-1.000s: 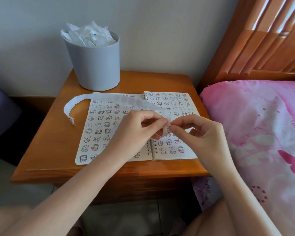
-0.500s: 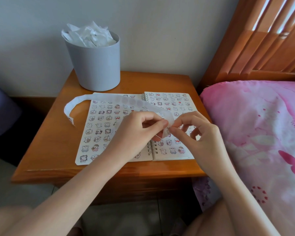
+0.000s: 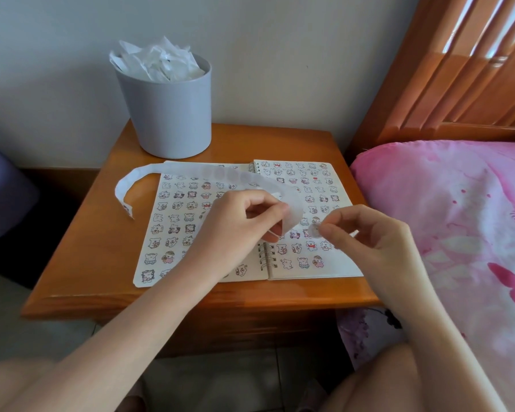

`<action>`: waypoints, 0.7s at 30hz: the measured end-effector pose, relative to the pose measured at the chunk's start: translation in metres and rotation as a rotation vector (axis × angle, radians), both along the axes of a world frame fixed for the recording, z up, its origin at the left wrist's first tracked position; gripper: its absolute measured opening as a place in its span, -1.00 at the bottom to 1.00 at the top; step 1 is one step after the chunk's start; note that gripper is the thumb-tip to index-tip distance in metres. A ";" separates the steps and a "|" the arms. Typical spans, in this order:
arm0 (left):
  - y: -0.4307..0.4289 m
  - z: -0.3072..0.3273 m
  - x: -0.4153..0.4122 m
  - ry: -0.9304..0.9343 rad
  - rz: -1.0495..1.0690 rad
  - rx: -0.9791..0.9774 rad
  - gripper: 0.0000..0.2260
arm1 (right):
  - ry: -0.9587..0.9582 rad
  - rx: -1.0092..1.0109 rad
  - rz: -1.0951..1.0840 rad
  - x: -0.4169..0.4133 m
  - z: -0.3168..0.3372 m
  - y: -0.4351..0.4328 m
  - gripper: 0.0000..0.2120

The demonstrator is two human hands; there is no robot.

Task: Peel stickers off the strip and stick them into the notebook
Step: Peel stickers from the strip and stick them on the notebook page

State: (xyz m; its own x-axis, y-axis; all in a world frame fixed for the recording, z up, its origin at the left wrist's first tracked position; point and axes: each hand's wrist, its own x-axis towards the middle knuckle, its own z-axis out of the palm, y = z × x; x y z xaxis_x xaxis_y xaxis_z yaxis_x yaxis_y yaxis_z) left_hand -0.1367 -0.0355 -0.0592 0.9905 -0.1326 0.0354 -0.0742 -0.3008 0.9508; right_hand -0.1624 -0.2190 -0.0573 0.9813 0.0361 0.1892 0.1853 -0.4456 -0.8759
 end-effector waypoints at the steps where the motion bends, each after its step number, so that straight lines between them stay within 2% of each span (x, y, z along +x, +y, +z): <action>1: 0.000 0.000 0.000 -0.002 0.003 0.000 -0.89 | 0.054 0.006 -0.015 0.000 0.000 -0.005 -0.96; 7: 0.001 0.000 0.000 0.017 -0.002 -0.018 -0.89 | 0.282 0.039 -0.068 0.001 -0.002 -0.022 -0.95; 21: 0.001 -0.001 0.001 0.017 0.004 -0.024 -0.88 | 0.332 -0.061 -0.082 -0.001 -0.003 -0.024 -0.96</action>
State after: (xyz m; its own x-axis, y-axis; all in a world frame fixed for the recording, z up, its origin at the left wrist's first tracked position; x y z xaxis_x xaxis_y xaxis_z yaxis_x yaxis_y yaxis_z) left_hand -0.1356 -0.0350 -0.0599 0.9915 -0.1281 0.0221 -0.0573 -0.2784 0.9588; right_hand -0.1630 -0.2429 -0.0599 0.9891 -0.0442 -0.1408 -0.1438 -0.5009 -0.8535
